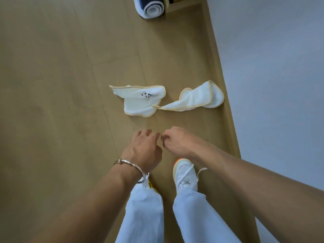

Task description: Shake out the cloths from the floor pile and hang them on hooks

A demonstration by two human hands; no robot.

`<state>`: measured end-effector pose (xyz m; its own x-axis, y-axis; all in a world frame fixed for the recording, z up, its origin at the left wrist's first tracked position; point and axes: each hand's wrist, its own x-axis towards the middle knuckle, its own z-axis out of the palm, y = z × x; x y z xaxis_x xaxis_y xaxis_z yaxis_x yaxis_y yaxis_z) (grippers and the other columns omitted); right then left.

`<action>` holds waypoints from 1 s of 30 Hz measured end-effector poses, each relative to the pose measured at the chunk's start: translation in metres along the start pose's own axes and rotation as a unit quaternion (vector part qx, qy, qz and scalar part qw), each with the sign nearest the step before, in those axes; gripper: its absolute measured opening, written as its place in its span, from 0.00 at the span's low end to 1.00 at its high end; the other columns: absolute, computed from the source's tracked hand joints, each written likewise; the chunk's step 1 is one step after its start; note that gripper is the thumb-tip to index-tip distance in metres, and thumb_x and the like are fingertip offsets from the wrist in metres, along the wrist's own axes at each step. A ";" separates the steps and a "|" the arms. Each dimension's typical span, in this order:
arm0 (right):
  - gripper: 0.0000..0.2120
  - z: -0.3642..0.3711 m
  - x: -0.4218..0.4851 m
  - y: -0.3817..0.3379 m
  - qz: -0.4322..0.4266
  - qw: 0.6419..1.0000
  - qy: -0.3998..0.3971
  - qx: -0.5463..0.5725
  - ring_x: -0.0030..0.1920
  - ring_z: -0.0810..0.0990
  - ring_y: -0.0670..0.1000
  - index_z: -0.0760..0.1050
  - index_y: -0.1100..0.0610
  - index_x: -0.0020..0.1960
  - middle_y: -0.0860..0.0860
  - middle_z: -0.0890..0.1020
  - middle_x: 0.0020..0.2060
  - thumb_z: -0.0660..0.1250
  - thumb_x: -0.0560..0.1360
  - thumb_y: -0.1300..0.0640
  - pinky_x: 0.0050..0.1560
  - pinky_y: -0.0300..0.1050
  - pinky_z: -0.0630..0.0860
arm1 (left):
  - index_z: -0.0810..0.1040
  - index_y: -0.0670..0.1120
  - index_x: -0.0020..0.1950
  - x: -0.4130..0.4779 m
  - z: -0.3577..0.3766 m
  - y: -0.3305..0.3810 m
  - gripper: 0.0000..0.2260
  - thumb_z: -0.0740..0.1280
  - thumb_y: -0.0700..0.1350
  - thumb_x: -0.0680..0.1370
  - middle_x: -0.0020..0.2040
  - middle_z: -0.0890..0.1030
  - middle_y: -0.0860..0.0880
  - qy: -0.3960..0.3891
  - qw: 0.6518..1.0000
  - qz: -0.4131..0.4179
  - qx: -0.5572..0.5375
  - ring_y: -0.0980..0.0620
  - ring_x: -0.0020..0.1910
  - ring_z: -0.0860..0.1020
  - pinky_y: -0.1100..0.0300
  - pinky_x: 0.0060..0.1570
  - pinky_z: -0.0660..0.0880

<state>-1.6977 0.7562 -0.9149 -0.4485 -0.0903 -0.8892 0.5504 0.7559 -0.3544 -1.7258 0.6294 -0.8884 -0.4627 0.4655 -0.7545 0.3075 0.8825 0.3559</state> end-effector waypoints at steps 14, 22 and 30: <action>0.22 0.001 0.140 0.071 0.033 0.983 0.044 -0.174 0.70 0.65 0.60 0.65 0.52 0.71 0.49 0.33 0.75 0.57 0.77 0.59 0.66 0.57 0.69 | 0.62 0.49 0.74 0.098 0.056 -0.070 0.23 0.57 0.45 0.78 0.73 0.63 0.45 -0.009 0.999 -0.003 0.051 0.47 0.73 0.58 0.53 0.71 0.60; 0.21 -0.018 0.118 0.049 0.026 0.983 0.091 -0.155 0.69 0.69 0.56 0.64 0.61 0.71 0.52 0.60 0.74 0.56 0.79 0.59 0.66 0.52 0.69 | 0.64 0.48 0.72 0.081 0.023 -0.065 0.22 0.58 0.45 0.78 0.69 0.68 0.46 -0.012 0.999 -0.023 0.047 0.46 0.68 0.64 0.52 0.67 0.65; 0.12 -0.086 -0.014 -0.012 -0.044 0.978 0.197 -0.058 0.54 0.78 0.59 0.77 0.58 0.53 0.55 0.79 0.53 0.57 0.77 0.58 0.54 0.52 0.76 | 0.58 0.46 0.75 0.000 -0.085 -0.003 0.25 0.59 0.44 0.78 0.70 0.68 0.45 0.030 0.999 0.000 -0.012 0.45 0.66 0.67 0.56 0.64 0.64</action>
<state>-1.7584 0.8038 -0.8733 -0.7400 0.0815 -0.6677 0.4242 0.8269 -0.3692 -1.7968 0.6327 -0.8427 -0.5115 0.4675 -0.7209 0.2870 0.8838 0.3695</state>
